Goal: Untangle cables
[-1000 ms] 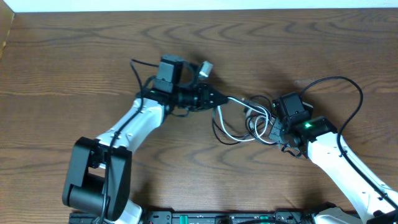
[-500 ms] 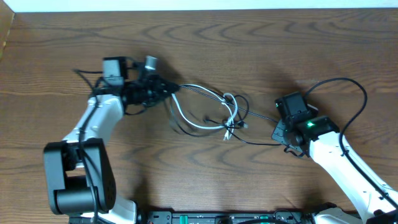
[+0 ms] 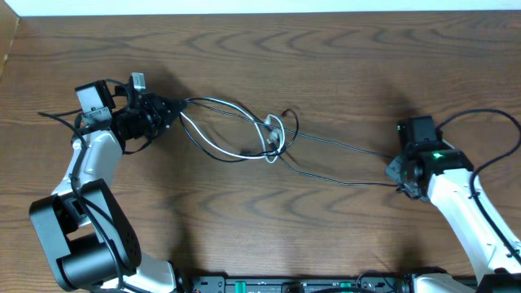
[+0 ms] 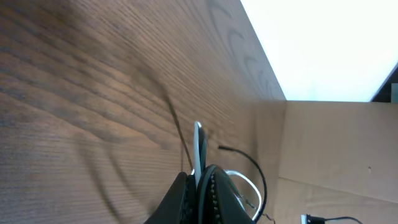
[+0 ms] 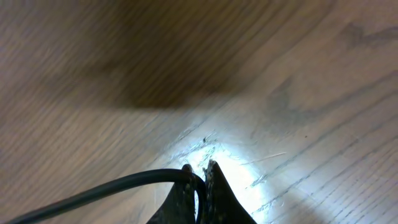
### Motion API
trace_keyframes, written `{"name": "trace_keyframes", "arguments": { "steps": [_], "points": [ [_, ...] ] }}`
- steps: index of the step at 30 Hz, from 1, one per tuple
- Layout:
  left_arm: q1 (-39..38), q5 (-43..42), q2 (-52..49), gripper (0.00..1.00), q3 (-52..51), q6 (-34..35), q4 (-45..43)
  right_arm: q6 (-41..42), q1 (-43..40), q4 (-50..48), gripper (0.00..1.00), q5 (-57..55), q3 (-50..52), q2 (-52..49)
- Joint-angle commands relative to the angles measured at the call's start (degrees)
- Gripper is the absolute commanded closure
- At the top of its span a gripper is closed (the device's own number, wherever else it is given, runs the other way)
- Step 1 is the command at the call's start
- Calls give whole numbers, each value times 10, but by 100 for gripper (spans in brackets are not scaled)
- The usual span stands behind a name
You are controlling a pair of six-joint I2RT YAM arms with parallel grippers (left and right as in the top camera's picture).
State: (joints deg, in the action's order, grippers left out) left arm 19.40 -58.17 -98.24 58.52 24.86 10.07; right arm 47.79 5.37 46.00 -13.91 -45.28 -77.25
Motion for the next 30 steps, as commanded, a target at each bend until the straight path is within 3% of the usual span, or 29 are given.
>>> {"name": "trace_keyframes", "arguments": {
  "steps": [1, 4, 5, 6, 8, 9, 10, 14, 18, 21, 30],
  "points": [
    [6, 16, 9, 92, 5, 9, -7, 14, -15, -5, 99, -41, 3, -2],
    [-10, 7, 10, 92, 5, 9, -5, -38, -15, -40, 97, 5, 3, -5],
    [-17, 4, 10, 92, 5, 9, -5, -60, -15, -54, 90, 29, 3, -7],
    [-26, 2, 9, 92, 5, 9, -5, -83, -15, -68, 80, 55, 3, -8],
    [-44, 2, 10, 92, 5, 9, -5, -129, -15, -93, 32, 108, 3, -12],
    [-54, 2, 9, 92, 5, 9, -5, -154, -15, -106, 21, 133, 3, -14],
    [-65, 1, 9, 92, 5, 9, -5, -181, -15, -117, 19, 160, 3, -17],
    [-114, 2, 10, 93, 5, 8, -5, -272, -14, -146, 13, 268, 3, -22],
    [-170, -2, 10, 92, 5, 10, -8, -350, -10, -157, 15, 383, 3, -23],
    [-209, -30, 9, 92, 5, 24, -32, -360, -4, -162, 17, 414, 3, -23],
    [-283, -125, 10, 92, 5, 221, -259, -358, 20, -183, 29, 413, 3, -23]
  ]
}}
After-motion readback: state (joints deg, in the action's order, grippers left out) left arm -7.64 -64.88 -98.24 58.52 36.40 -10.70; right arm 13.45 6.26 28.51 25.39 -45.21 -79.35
